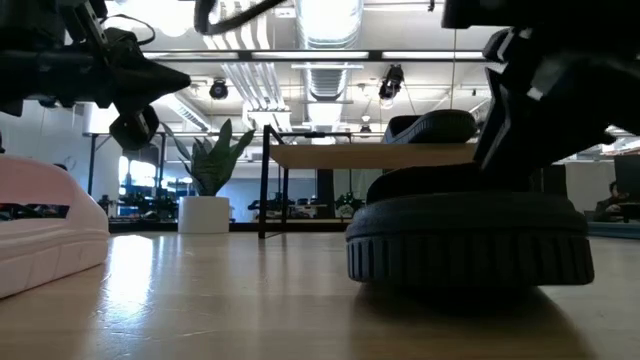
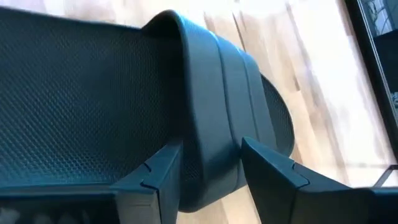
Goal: Pick and place slides into the shelf
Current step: Put the black slipper on the shelf
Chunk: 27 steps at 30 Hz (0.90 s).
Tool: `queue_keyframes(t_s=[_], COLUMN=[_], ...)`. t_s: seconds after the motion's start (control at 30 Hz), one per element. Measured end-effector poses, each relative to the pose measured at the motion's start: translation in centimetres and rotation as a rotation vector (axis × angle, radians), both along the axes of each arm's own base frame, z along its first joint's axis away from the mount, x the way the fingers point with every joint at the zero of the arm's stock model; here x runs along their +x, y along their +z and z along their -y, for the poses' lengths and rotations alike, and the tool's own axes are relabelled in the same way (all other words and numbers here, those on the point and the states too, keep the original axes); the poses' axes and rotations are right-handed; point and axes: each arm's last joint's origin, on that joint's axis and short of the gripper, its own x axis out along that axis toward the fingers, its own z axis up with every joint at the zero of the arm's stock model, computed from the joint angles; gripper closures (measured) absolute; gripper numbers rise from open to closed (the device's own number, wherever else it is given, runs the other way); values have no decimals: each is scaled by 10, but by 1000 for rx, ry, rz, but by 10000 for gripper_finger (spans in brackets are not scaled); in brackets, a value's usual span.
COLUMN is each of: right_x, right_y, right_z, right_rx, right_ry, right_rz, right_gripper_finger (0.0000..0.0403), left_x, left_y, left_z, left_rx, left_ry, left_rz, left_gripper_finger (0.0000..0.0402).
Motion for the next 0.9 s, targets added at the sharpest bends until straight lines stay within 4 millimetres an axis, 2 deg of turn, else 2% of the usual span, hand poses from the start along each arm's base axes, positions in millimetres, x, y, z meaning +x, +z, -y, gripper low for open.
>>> queue_keyframes(t_s=[0.43, 0.57, 0.73, 0.83, 0.9], right_x=[14, 15, 17, 22, 28], right_y=[-11, -11, -8, 0, 13], right_z=[39, 41, 40, 37, 34], right_rx=[-68, -93, -111, -93, -84], right_ry=[-66, -49, -16, -7, 9], right_rz=[-43, -53, -69, -49, -11], right_gripper_finger=[258, 296, 380, 387, 389], left_x=[0, 0, 1, 1, 2], left_y=[-1, -1, -2, -3, -3], left_z=[0, 0, 0, 0, 0], left_rx=[0, 0, 1, 1, 1], left_ry=[1, 1, 2, 2, 2], left_rz=[-7, -8, -15, -22, -26], left_gripper_finger=[402, 402, 402, 402, 402])
